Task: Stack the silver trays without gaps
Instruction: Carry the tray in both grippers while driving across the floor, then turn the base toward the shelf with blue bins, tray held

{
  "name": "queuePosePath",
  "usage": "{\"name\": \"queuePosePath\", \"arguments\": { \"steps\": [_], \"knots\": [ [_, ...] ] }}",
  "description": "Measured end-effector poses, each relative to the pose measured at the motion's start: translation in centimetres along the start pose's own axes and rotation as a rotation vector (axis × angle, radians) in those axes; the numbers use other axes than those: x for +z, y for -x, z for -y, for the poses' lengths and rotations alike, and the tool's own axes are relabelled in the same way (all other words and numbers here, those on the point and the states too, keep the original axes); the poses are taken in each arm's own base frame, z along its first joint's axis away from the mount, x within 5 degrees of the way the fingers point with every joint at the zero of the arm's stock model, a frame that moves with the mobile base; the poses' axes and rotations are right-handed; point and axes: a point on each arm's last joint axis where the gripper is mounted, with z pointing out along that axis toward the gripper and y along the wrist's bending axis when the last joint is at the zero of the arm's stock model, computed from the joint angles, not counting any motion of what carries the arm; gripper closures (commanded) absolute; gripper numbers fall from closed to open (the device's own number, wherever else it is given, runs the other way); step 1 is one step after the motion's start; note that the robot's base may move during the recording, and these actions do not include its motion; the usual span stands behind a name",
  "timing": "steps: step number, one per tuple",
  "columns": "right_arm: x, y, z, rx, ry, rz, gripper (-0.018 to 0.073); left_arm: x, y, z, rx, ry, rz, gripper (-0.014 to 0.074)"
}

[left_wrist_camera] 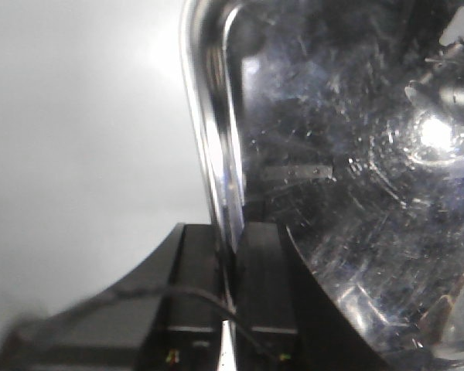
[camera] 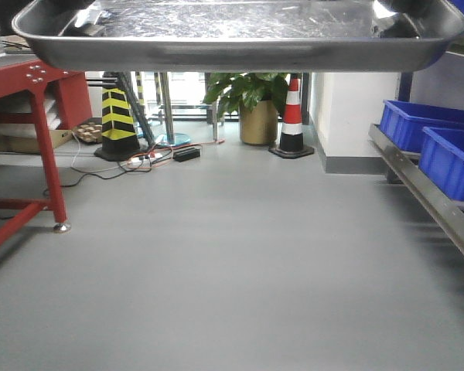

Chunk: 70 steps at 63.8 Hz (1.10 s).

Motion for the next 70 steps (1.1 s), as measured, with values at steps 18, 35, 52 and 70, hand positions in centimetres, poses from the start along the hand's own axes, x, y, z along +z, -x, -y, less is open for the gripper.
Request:
{"name": "queuePosePath", "arguments": {
  "steps": [18,35,52,70],
  "knots": [
    [0.0,0.01,0.02,-0.001,-0.002,0.001,0.0503,-0.01,-0.01,0.04,0.002,0.0,0.001,0.0645],
    [0.0,0.01,0.02,-0.001,-0.002,0.001,0.0503,-0.01,-0.01,0.04,0.002,0.0,0.001,0.0645],
    [0.0,0.01,0.02,-0.001,-0.002,0.001,0.0503,-0.01,-0.01,0.04,0.002,0.0,0.001,0.0645],
    [0.05,0.02,0.0,-0.001,-0.003,0.0,0.0503,-0.01,-0.01,0.03,0.002,0.001,0.001,0.0645]
  ]
}}
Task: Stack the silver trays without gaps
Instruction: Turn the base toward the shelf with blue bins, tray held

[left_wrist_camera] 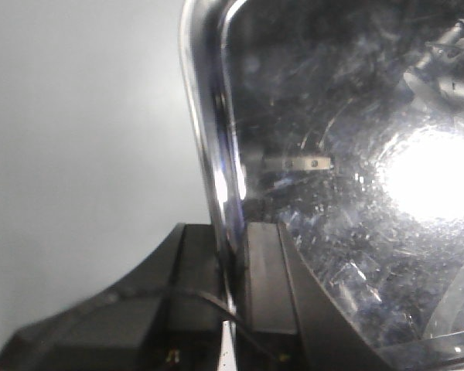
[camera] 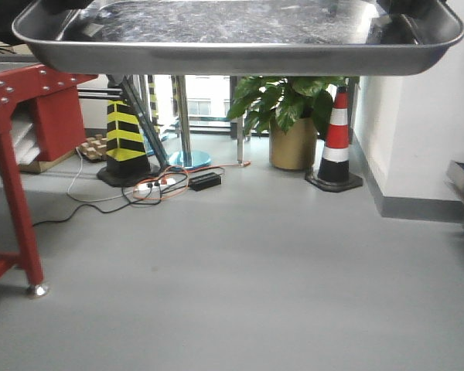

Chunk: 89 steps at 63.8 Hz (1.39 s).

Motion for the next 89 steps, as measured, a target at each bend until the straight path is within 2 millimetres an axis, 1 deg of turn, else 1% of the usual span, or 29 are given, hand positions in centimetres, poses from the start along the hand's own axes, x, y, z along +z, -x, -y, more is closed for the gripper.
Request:
{"name": "queuePosePath", "arguments": {
  "steps": [89],
  "knots": [
    [0.0,0.0,0.0,0.0,0.0,0.0,0.0503,0.0,0.01,-0.01,0.001,0.001,0.001,0.0645]
  ]
}}
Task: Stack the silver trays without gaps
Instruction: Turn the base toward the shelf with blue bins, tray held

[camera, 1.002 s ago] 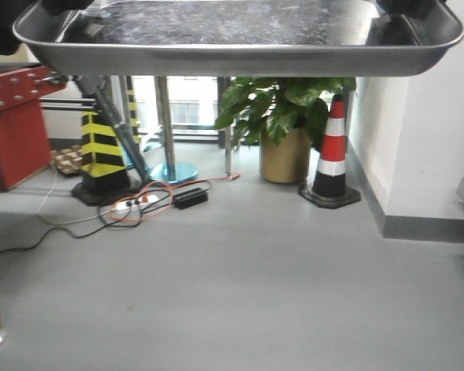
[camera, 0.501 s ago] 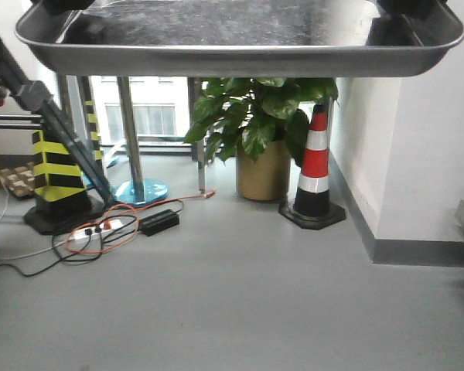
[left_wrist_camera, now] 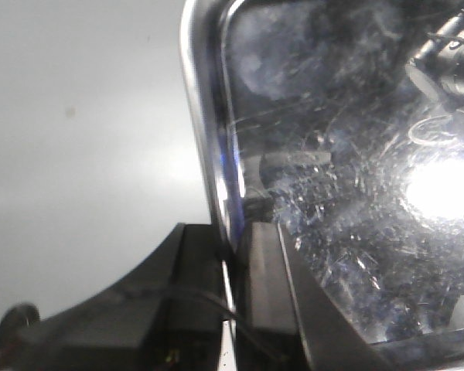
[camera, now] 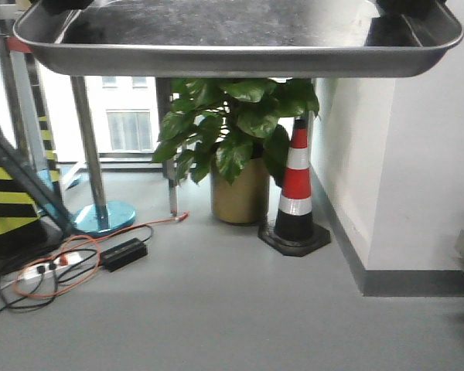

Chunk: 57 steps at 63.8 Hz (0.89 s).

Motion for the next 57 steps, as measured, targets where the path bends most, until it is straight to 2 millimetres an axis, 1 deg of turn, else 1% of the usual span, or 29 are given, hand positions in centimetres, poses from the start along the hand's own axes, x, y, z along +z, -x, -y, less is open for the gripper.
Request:
{"name": "queuePosePath", "arguments": {
  "steps": [57],
  "knots": [
    [0.0,0.0,0.0,0.0,0.0,0.0,0.0503,0.0,-0.01,0.0,0.0,0.0,-0.001,0.0645]
  ]
}}
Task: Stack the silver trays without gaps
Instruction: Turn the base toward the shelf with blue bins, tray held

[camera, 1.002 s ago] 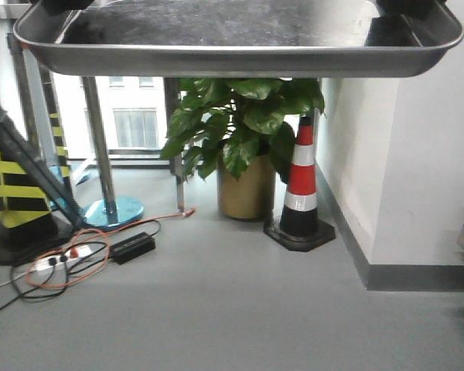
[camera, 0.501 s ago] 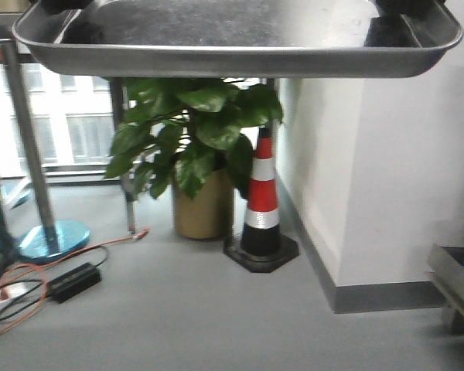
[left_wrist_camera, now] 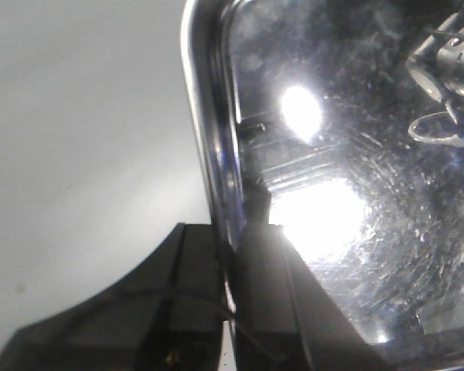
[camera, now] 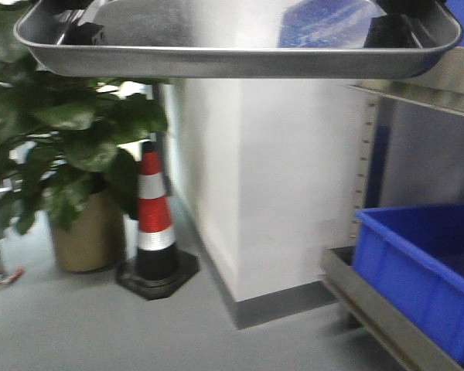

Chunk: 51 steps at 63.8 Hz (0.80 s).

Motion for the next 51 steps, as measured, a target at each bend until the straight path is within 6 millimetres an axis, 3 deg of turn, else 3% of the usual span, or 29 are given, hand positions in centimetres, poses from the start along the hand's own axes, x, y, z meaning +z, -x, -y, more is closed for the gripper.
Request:
{"name": "queuePosePath", "arguments": {
  "steps": [51],
  "knots": [
    [0.0,0.0,0.0,-0.002,0.0,0.0,0.0503,0.0,0.0,0.0,0.0,0.0,0.0,0.0645]
  ]
}}
